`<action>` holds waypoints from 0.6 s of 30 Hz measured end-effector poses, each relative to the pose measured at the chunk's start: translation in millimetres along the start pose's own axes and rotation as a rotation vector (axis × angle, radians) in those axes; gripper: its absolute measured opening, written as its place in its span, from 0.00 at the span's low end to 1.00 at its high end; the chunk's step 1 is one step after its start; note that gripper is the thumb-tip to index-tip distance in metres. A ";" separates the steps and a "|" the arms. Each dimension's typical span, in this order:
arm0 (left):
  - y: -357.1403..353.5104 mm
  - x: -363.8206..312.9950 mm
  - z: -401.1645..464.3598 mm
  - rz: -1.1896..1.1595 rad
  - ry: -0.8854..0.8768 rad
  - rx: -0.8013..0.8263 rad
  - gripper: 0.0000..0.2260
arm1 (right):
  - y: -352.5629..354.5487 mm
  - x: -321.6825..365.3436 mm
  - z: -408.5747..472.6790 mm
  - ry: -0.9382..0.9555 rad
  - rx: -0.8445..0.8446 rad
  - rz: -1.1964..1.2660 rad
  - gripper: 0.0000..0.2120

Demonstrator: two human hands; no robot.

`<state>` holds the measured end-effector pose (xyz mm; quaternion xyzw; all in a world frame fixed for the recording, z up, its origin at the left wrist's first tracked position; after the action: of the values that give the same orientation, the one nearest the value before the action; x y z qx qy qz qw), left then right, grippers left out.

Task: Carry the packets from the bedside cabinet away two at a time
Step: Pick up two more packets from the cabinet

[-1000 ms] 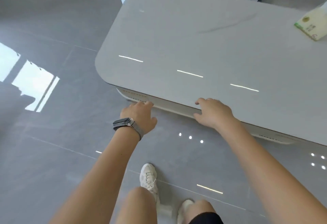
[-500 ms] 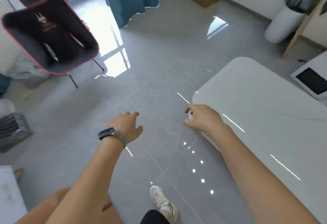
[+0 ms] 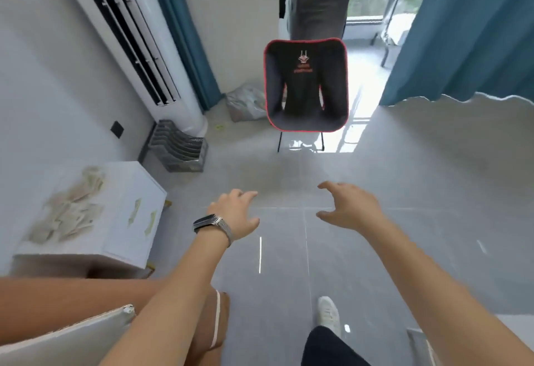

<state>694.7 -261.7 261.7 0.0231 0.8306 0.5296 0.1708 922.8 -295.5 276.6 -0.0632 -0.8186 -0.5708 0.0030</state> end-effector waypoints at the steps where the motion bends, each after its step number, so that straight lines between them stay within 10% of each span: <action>1: 5.3 14.8 11.6 -0.011 0.032 0.000 0.28 | 4.3 11.7 23.5 0.033 0.015 -0.034 0.31; 18: 85.3 283.3 55.5 -0.338 0.716 -0.161 0.27 | 67.1 319.6 318.5 0.743 0.141 -0.476 0.32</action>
<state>433.2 -113.8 242.9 -0.3132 0.7855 0.5320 -0.0436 634.3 57.1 252.9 0.3368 -0.7907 -0.4822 0.1697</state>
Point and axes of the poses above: each hand's wrist, its own z-axis towards the middle knuckle, its own y-axis out of the back of the hand, x = y × z, the point moved 10 cm from there along z, towards the middle knuckle, and after that the axes turned 7 degrees about -z, right-handed, at the moved point
